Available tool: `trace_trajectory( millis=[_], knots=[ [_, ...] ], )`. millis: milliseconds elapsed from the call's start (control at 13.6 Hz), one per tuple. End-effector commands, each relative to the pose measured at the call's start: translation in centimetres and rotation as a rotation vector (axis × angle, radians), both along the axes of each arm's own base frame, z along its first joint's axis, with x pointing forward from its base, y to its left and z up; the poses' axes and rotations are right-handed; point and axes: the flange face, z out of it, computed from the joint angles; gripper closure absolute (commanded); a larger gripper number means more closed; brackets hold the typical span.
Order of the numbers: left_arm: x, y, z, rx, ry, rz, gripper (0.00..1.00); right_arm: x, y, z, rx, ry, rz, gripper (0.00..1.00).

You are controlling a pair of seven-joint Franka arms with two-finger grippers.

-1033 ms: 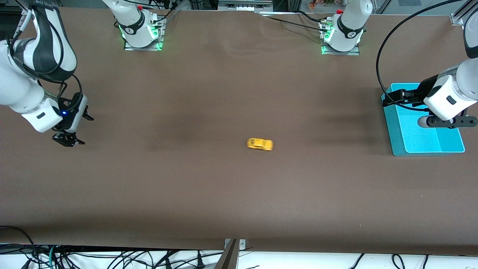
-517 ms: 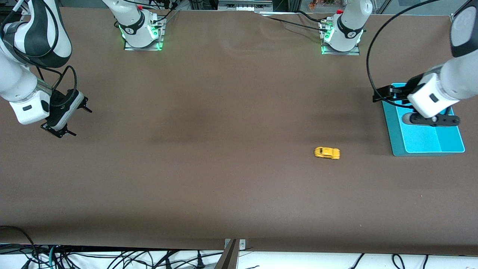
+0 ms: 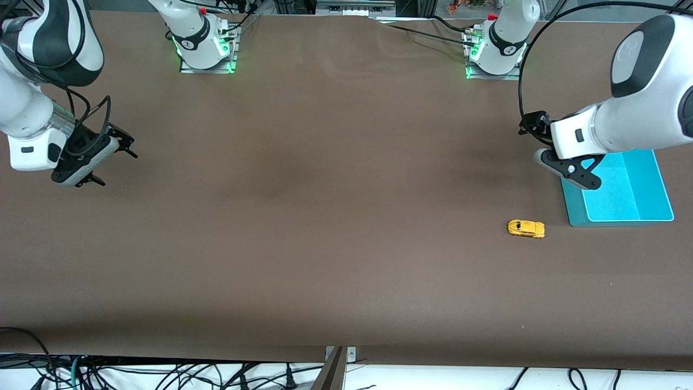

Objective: Wind and store yellow beetle car
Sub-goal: 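Move the left gripper from the bin down to the rolling car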

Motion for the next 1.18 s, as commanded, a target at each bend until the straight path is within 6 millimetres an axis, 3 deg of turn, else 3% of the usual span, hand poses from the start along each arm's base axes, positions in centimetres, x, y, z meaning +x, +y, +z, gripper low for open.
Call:
trace_trajectory(
  millis=[0,295,443,886,1107],
  knots=[
    [-0.1,1.5,-2.7,-0.054,-0.050,-0.235,0.00,-0.9,0.5,2.2,-0.007,0.032,-0.225,0.00],
    [1.2,5.3,-6.7,-0.020,-0.173,-0.536,0.00,-1.3,1.6,6.1,-0.012,0.091,-0.461,0.00],
    [2.2,6.7,-9.7,-0.004,-0.258,-0.658,0.00,-1.4,2.1,8.0,-0.014,0.095,-0.487,0.00],
    [4.7,9.5,-18.0,-0.044,-0.377,-0.842,0.00,-1.3,1.8,8.3,-0.025,0.092,-0.485,0.00],
    [5.3,10.8,-21.2,-0.049,-0.388,-0.916,0.00,-1.1,2.1,8.3,-0.024,0.083,-0.482,0.00]
  ],
)
